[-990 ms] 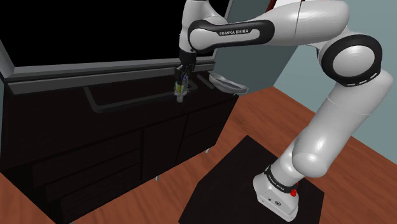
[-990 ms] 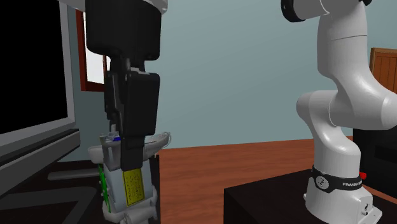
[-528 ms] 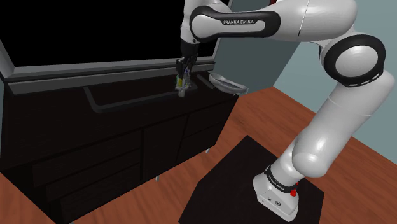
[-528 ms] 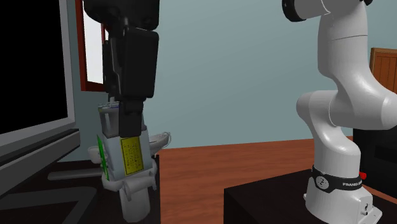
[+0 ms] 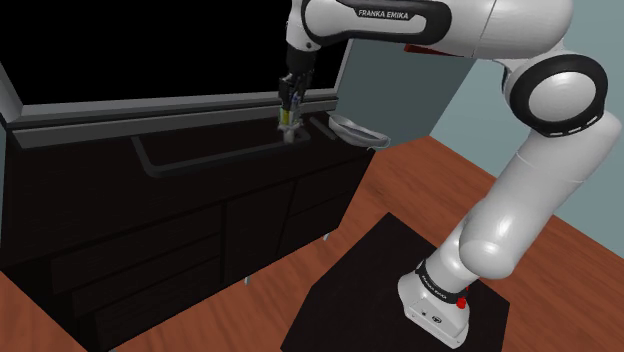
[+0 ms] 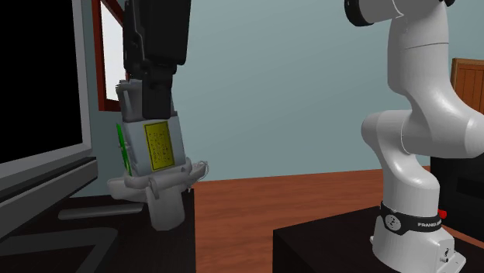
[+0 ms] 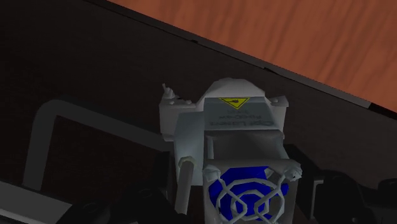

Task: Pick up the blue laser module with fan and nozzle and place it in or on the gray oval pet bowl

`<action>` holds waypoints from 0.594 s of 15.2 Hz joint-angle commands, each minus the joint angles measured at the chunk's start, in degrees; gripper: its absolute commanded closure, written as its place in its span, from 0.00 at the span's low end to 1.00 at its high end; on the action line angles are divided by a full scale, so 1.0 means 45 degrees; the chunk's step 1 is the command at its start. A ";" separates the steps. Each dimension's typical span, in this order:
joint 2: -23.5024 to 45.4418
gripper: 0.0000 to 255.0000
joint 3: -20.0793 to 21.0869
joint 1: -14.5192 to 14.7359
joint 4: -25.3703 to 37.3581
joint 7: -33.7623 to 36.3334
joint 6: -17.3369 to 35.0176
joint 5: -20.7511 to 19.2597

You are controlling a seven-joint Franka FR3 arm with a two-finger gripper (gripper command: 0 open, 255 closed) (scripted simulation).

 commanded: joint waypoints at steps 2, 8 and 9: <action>0.0022 1.00 0.0000 0.0002 0.0570 -0.0074 -0.0542 0.0009; -0.0497 1.00 -0.0506 -0.0659 0.0271 -0.1274 -0.0619 0.0178; -0.0599 1.00 -0.0642 -0.0818 0.0181 -0.1571 -0.0597 0.0212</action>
